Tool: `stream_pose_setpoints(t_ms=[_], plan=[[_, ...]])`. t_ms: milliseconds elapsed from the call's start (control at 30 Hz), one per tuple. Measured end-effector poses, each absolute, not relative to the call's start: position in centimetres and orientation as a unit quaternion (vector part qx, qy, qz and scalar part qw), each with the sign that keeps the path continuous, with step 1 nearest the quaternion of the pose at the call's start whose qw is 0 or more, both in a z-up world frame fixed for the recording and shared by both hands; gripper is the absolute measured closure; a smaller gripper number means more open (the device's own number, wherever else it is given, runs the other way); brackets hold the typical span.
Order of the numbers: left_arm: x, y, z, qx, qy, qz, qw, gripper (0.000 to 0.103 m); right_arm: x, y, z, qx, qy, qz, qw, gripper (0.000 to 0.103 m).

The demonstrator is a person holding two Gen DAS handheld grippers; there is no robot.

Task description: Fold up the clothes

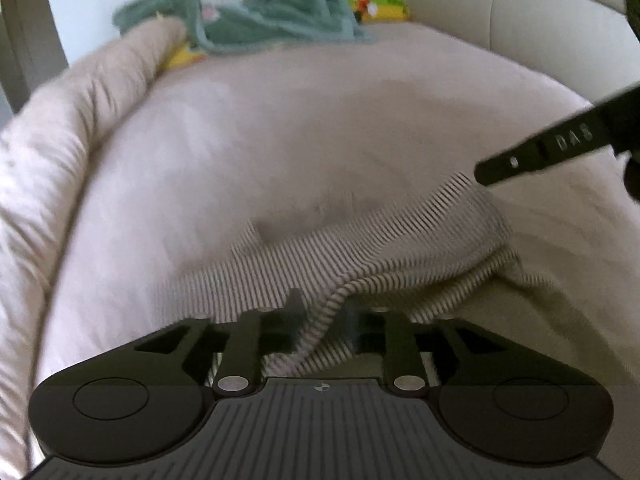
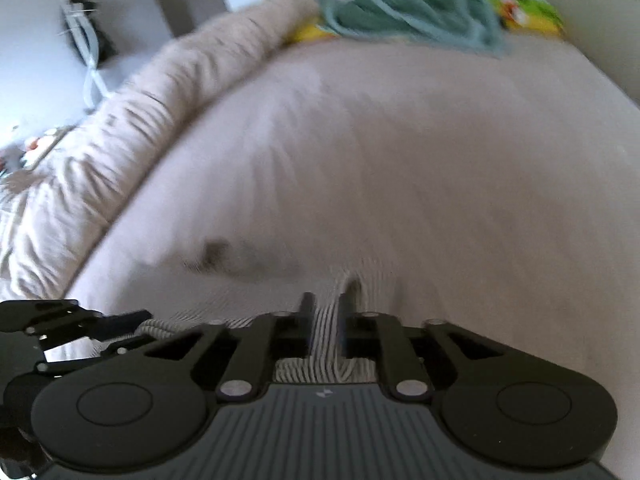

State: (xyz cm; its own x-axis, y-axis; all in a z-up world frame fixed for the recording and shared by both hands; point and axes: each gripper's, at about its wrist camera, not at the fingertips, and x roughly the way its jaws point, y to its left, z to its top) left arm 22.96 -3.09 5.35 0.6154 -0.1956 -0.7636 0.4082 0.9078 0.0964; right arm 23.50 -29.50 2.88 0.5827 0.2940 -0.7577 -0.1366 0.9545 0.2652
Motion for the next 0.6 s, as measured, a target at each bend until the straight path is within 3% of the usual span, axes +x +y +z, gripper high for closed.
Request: stream_pose_setpoints(t_ms=[67,233,300,467,600], plan=[[22.0,-2.4,5.5,0.117,0.402,-0.172,0.892,0.027,22.2,-29.8,1.5,0.091,0.444,0.107,0.885,0.046],[21.1,-0.6,5.9,0.055,0.414,-0.179,0.891,0.012,20.3,-29.8,0.6,0.111,0.443,0.097,0.884,0.039],[21.1,-0.1,5.8,0.029,0.424,-0.180,0.887,0.010,20.4,-29.4,1.0,0.109,0.437,0.100,0.887,0.032],[21.3,1.2,5.4,-0.034,0.447,-0.179,0.876,0.010,21.5,-28.6,1.7,0.107,0.420,0.113,0.894,0.029],[20.8,-0.4,6.4,0.014,0.411,-0.182,0.893,0.011,22.3,-28.5,1.7,0.133,0.412,0.131,0.892,0.029]])
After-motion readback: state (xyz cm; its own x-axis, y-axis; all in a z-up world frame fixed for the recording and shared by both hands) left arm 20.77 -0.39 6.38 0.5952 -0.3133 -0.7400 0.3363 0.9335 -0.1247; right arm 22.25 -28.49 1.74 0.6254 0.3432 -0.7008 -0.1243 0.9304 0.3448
